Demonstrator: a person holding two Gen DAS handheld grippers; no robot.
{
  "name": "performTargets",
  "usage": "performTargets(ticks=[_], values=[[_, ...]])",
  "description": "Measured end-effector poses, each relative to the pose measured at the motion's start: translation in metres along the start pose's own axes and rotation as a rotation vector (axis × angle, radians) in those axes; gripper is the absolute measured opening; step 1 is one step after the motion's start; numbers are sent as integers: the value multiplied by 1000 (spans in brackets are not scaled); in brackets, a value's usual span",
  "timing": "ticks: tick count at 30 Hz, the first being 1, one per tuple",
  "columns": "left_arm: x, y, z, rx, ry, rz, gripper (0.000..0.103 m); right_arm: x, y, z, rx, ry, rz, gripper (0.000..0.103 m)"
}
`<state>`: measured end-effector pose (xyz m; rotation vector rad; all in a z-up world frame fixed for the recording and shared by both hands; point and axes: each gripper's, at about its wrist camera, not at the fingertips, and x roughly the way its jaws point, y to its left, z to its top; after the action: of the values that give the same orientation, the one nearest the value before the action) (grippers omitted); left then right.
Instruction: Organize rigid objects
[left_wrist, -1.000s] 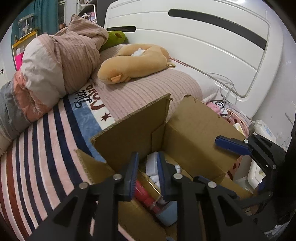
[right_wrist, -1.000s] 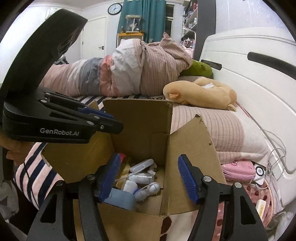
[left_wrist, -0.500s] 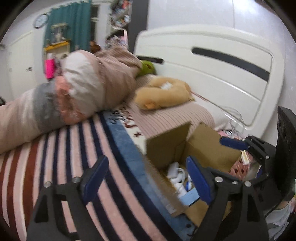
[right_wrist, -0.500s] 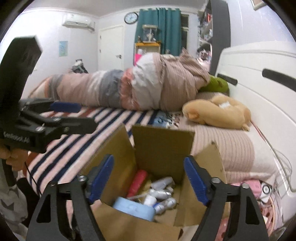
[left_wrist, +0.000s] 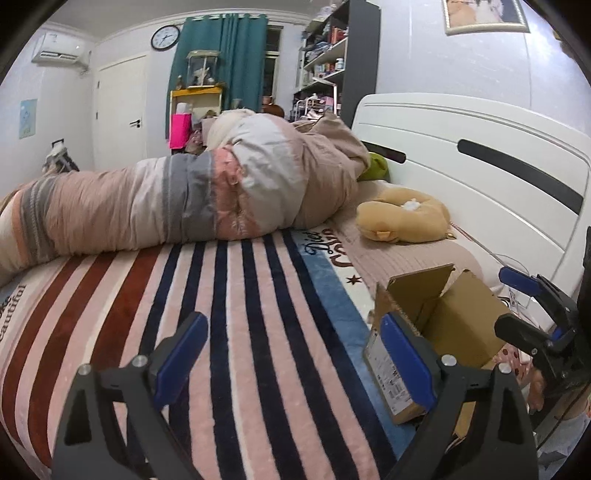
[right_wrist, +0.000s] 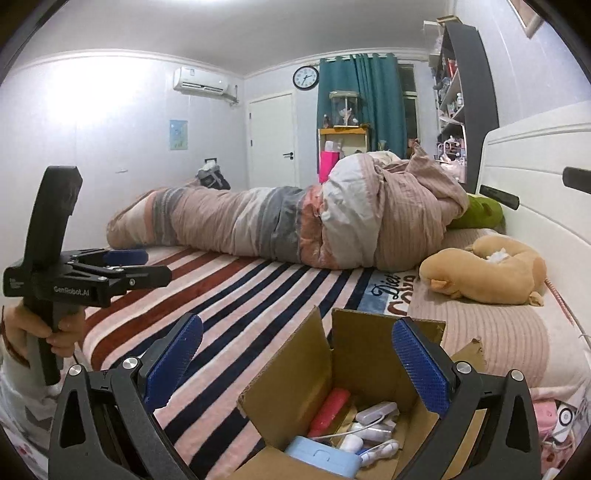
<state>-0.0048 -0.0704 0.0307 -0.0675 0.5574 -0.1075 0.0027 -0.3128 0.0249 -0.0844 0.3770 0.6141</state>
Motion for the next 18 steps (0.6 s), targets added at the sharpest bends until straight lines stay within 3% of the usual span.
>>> performTargets(ticks=[18], values=[[-1,-5,-1,13,-5,25,93,-3,-1,-3,19,-5,-8,103]])
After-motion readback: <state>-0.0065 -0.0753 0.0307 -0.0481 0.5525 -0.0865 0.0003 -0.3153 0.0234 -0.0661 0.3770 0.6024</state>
